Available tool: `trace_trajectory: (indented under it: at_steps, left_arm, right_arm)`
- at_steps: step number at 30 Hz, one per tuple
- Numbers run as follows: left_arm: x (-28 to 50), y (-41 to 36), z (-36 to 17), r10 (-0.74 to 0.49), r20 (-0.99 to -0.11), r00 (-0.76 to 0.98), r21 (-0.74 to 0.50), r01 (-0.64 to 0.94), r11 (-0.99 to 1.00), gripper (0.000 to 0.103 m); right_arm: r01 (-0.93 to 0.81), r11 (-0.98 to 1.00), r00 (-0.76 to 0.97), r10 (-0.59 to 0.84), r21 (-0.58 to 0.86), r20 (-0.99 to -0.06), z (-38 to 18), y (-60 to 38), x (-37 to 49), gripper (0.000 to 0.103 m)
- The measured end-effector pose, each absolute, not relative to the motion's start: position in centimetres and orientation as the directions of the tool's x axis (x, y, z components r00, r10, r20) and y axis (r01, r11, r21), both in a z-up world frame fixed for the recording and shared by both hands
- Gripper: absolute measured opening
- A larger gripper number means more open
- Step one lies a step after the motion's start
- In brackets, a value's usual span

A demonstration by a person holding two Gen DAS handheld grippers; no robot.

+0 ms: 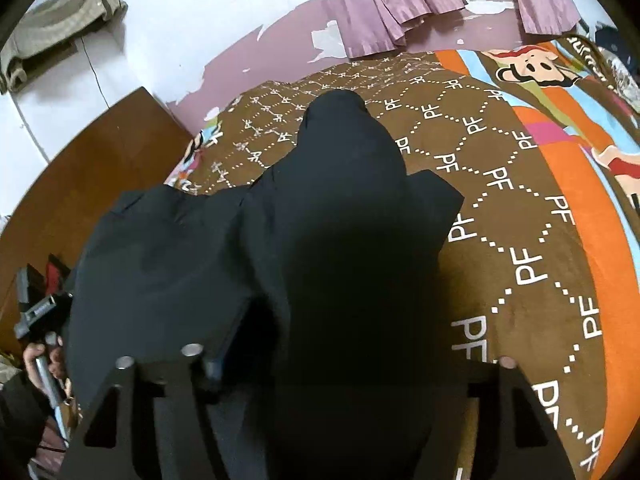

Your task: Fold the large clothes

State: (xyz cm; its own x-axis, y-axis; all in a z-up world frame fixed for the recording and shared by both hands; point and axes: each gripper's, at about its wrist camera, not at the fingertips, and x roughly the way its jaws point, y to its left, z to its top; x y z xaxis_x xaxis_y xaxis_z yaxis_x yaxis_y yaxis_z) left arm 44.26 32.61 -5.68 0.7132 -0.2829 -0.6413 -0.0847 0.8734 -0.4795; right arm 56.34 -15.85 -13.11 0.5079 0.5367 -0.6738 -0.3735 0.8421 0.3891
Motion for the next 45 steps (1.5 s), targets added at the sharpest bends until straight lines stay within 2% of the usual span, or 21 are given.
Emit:
trace_trajectory:
  at_steps: [4,7,9,11,13,15,24,36,45]
  left_arm:
    - [44.3,32.3,-5.3,-0.211,-0.685,0.698,-0.439,-0.164,0.883,0.060]
    - [43.9,31.6,-4.5,-0.095,-0.716,0.691,-0.347,-0.235,0.908,0.071]
    - [43.5,31.0,-3.8,-0.056,-0.708,0.704,-0.313,-0.242,0.918,0.072]
    - [42.9,30.2,-2.9,-0.022,-0.691,0.723,-0.289,-0.248,0.925,0.079]
    - [42.5,29.5,-2.2,0.002,-0.671,0.741,-0.271,-0.248,0.930,0.090]
    - [42.0,28.6,-1.4,0.019,-0.652,0.758,-0.261,-0.247,0.933,0.093]
    - [40.0,24.0,2.2,0.013,-0.602,0.798,-0.222,-0.184,0.957,0.099]
    - [34.4,18.5,6.6,-0.014,-0.512,0.859,-0.152,-0.075,0.986,0.100]
    - [28.9,16.3,7.8,-0.035,-0.446,0.895,-0.074,0.002,0.997,0.100]
  right_arm:
    - [-0.351,0.885,0.549,0.459,0.305,-0.699,-12.5,-15.3,55.4,0.077]
    - [-0.326,0.910,0.588,0.406,0.254,-0.700,-11.7,-15.1,54.8,0.089]
    - [-0.313,0.923,0.625,0.377,0.222,-0.684,-10.8,-15.2,54.2,0.093]
    - [-0.317,0.925,0.646,0.372,0.208,-0.667,-9.9,-15.1,53.6,0.094]
    - [-0.321,0.926,0.666,0.370,0.199,-0.648,-9.0,-15.1,52.8,0.096]
    - [-0.327,0.923,0.686,0.379,0.202,-0.622,-8.0,-15.2,52.0,0.100]
    - [-0.371,0.903,0.754,0.428,0.215,-0.498,-2.7,-14.6,47.1,0.103]
    - [-0.434,0.868,0.752,0.497,0.242,-0.432,0.0,-13.1,40.0,0.103]
    - [-0.509,0.831,0.732,0.556,0.227,-0.394,1.4,-11.9,34.1,0.103]
